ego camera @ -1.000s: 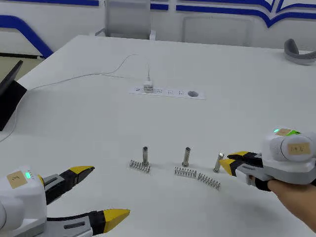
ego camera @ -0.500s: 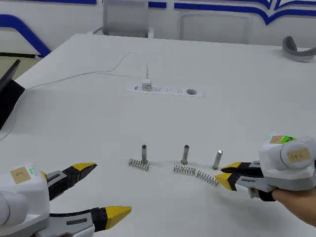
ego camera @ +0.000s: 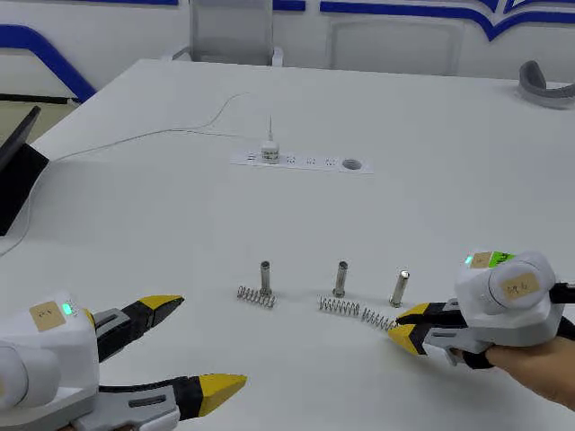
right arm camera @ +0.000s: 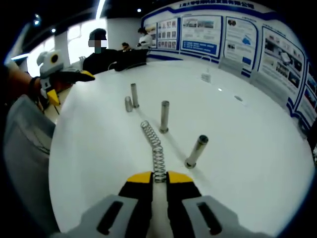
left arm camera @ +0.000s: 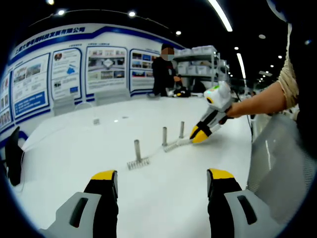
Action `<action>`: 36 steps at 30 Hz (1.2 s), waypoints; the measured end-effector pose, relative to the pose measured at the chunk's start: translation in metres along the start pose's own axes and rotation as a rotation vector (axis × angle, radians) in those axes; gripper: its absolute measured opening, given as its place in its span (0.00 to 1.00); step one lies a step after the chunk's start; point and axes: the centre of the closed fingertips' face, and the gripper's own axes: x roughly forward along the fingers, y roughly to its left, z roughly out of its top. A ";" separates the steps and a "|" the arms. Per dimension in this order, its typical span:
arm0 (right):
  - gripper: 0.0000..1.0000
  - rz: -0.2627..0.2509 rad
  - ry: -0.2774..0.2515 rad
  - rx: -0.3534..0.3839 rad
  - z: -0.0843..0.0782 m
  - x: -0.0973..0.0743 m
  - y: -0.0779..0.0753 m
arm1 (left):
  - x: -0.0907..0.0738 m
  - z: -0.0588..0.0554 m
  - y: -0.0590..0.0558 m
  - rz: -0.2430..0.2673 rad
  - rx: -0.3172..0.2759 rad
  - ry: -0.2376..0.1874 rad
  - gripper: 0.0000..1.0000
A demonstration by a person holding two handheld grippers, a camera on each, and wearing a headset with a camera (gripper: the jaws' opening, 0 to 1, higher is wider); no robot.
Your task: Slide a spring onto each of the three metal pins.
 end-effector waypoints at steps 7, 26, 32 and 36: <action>0.12 0.010 0.012 -0.001 -0.003 0.002 -0.001 | 0.002 -0.001 0.000 -0.007 0.004 0.004 0.75; 0.11 0.011 0.022 -0.010 -0.008 -0.004 0.003 | 0.020 0.000 -0.017 -0.074 0.029 0.019 0.73; 0.11 0.007 0.001 -0.020 0.001 -0.017 0.001 | 0.035 0.004 -0.030 -0.130 0.056 0.024 0.72; 0.11 0.027 0.008 -0.039 0.001 -0.018 0.008 | 0.045 -0.002 -0.035 -0.161 0.068 0.045 0.70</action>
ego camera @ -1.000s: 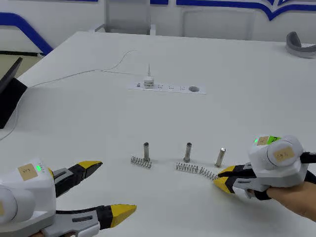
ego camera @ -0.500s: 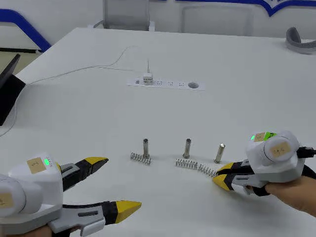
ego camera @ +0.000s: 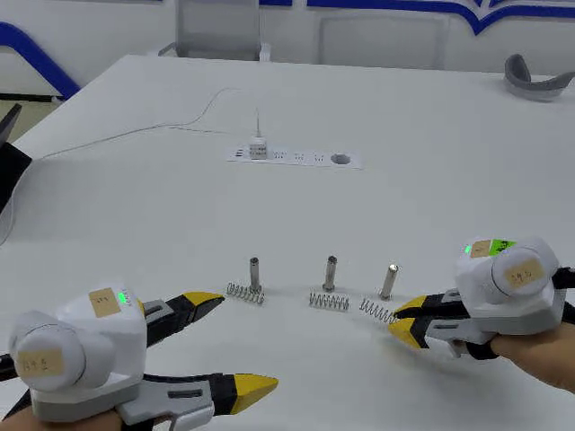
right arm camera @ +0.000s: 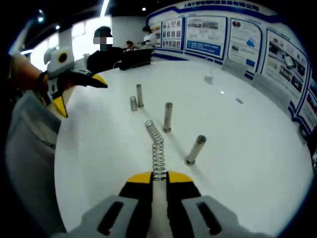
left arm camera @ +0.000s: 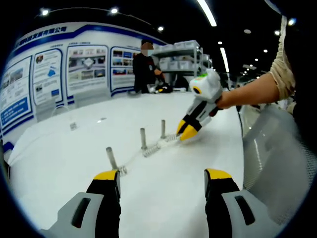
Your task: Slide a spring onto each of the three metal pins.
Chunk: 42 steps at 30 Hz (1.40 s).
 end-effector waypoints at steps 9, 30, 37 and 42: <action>0.11 0.084 0.005 -0.068 0.016 -0.001 0.026 | 0.017 -0.006 -0.010 -0.065 0.025 0.033 0.67; 0.11 0.272 0.033 -0.239 0.042 -0.002 0.075 | 0.040 0.001 -0.027 -0.142 0.077 0.039 0.52; 0.11 0.312 0.050 -0.275 0.045 -0.001 0.084 | 0.042 0.002 -0.031 -0.152 0.104 0.038 0.39; 0.11 0.338 0.068 -0.295 0.043 0.000 0.091 | 0.043 0.003 -0.035 -0.164 0.128 0.033 0.30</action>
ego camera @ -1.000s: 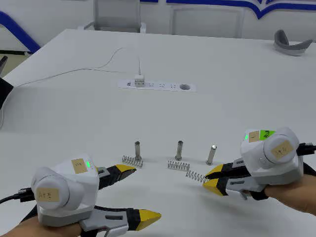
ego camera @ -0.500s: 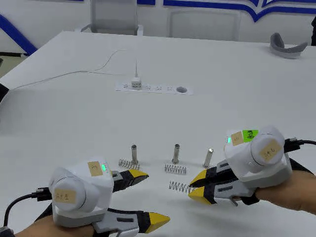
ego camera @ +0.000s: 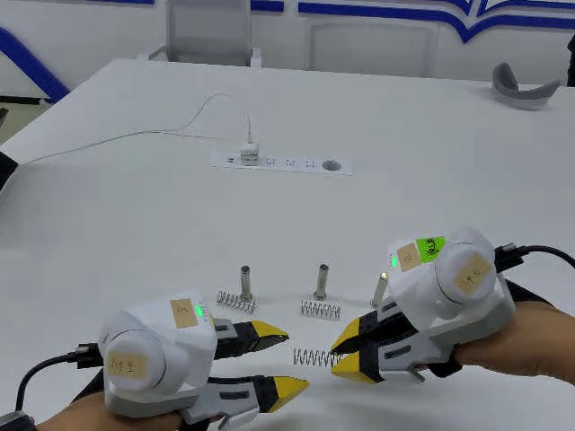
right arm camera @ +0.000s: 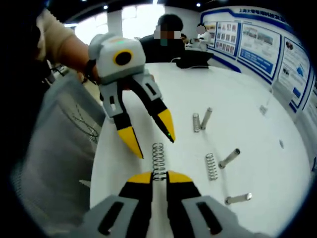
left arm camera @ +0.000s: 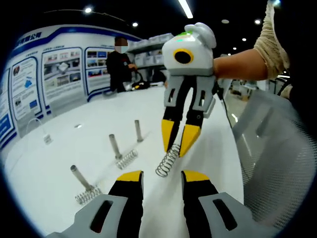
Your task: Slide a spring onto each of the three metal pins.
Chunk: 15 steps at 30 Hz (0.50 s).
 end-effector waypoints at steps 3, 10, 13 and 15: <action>0.11 0.009 0.005 -0.004 -0.001 0.001 0.002 | 0.001 0.001 -0.002 -0.008 0.012 -0.001 0.26; 0.11 0.023 0.008 -0.012 0.000 0.001 0.005 | 0.003 0.000 -0.007 -0.023 0.047 0.006 0.15; 0.11 0.025 0.010 -0.012 0.000 0.000 0.006 | 0.004 0.000 -0.009 -0.026 0.056 0.010 0.14; 0.11 0.027 0.009 -0.012 0.000 -0.001 0.007 | 0.004 0.000 -0.009 -0.028 0.056 0.012 0.14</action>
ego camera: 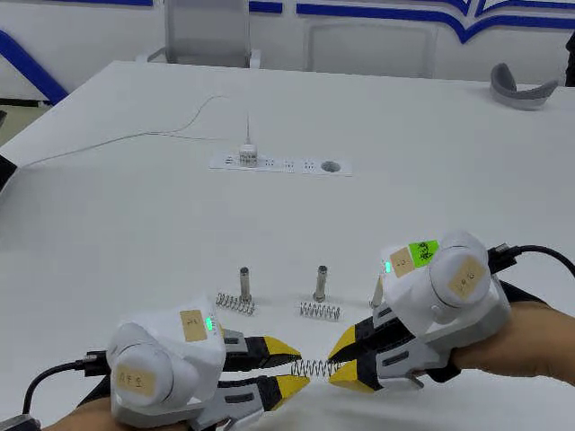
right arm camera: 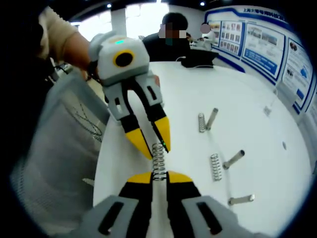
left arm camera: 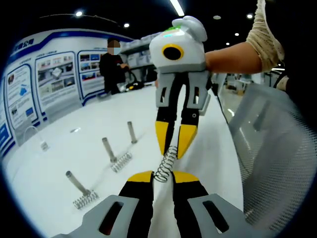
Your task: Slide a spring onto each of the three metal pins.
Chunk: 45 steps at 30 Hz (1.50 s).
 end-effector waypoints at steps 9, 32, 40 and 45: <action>0.12 0.002 -0.037 0.006 0.012 -0.008 0.002 | 0.000 -0.002 -0.001 -0.003 0.001 0.012 0.12; 0.12 -0.006 -0.116 -0.008 0.049 -0.011 0.008 | 0.007 0.000 -0.008 -0.012 -0.031 0.002 0.10; 0.12 -0.025 -0.136 -0.001 0.049 -0.014 0.006 | 0.006 0.002 -0.006 0.004 -0.067 -0.020 0.10; 0.15 -0.032 -0.134 0.010 0.045 -0.012 0.005 | 0.006 0.004 -0.005 0.007 -0.067 -0.026 0.10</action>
